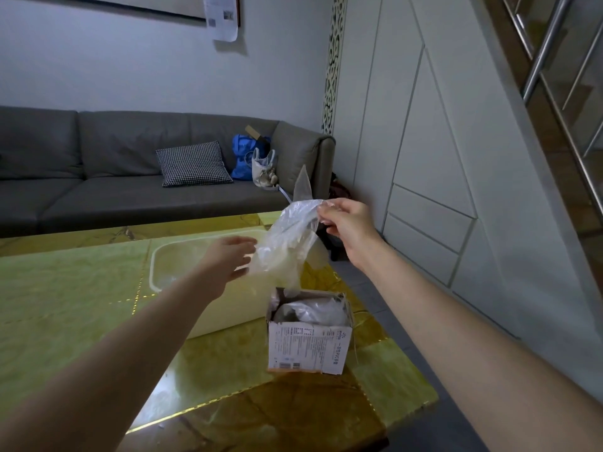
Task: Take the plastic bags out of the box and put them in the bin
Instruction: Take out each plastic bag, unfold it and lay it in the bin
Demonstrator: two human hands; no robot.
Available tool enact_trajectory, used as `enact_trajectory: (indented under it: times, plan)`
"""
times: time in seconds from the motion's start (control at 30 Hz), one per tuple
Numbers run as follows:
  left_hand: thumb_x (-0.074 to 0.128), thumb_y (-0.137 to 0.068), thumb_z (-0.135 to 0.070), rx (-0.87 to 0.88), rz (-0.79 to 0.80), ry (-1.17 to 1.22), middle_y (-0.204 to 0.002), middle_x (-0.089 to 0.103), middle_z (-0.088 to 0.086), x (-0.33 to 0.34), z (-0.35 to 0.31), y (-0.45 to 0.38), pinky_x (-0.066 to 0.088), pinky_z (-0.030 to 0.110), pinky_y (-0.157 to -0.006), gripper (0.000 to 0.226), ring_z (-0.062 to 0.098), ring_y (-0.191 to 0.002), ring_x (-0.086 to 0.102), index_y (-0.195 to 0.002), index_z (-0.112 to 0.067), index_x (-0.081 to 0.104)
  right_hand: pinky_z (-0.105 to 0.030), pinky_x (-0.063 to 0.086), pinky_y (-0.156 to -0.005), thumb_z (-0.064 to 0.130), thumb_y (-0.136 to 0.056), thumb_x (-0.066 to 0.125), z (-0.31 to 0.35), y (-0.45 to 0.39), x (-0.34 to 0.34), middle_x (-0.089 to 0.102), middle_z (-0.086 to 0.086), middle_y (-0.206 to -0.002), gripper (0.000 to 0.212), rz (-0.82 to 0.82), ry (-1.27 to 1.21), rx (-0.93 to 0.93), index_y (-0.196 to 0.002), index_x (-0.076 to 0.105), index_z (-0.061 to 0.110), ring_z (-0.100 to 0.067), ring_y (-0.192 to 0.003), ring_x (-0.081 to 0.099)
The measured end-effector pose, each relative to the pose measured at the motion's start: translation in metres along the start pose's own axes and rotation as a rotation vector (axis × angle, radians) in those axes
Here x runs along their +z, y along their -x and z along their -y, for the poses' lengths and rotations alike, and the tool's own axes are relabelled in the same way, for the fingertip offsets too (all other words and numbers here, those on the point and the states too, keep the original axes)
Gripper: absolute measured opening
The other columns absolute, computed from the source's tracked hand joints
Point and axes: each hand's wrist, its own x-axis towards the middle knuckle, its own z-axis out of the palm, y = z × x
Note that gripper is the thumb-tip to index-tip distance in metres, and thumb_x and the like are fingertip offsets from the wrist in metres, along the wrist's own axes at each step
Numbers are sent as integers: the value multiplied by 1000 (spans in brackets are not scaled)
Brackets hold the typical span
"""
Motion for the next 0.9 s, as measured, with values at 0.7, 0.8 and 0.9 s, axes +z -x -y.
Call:
enact_trajectory:
  times: [0.7, 0.8, 0.9]
  plan:
    - [51, -94, -20, 1, 315, 151, -94, 62, 2, 19, -14, -4, 44, 24, -73, 15, 12, -79, 55, -97, -11, 63, -19, 48, -52, -6, -85, 61, 13, -2, -12, 57, -1, -61, 21, 191, -214, 97, -70, 60, 9, -10, -53, 53]
    - [46, -96, -18, -60, 236, 177, -110, 63, 11, 10, -15, -7, 46, 26, -73, 24, 16, -79, 56, -108, -4, 61, -29, 51, -65, -11, -86, 54, 5, -10, -16, 55, -4, -67, 26, 28, -44, 66, -73, 55, 11, -13, -53, 50]
    - [39, -99, -25, -114, 36, 182, -108, 62, 11, 10, -20, -6, 43, 26, -72, 25, 16, -78, 55, -100, -6, 55, -15, 48, -59, -5, -90, 52, 1, -15, -18, 59, -6, -78, 25, -103, 386, -180, -73, 55, 15, -14, -61, 55]
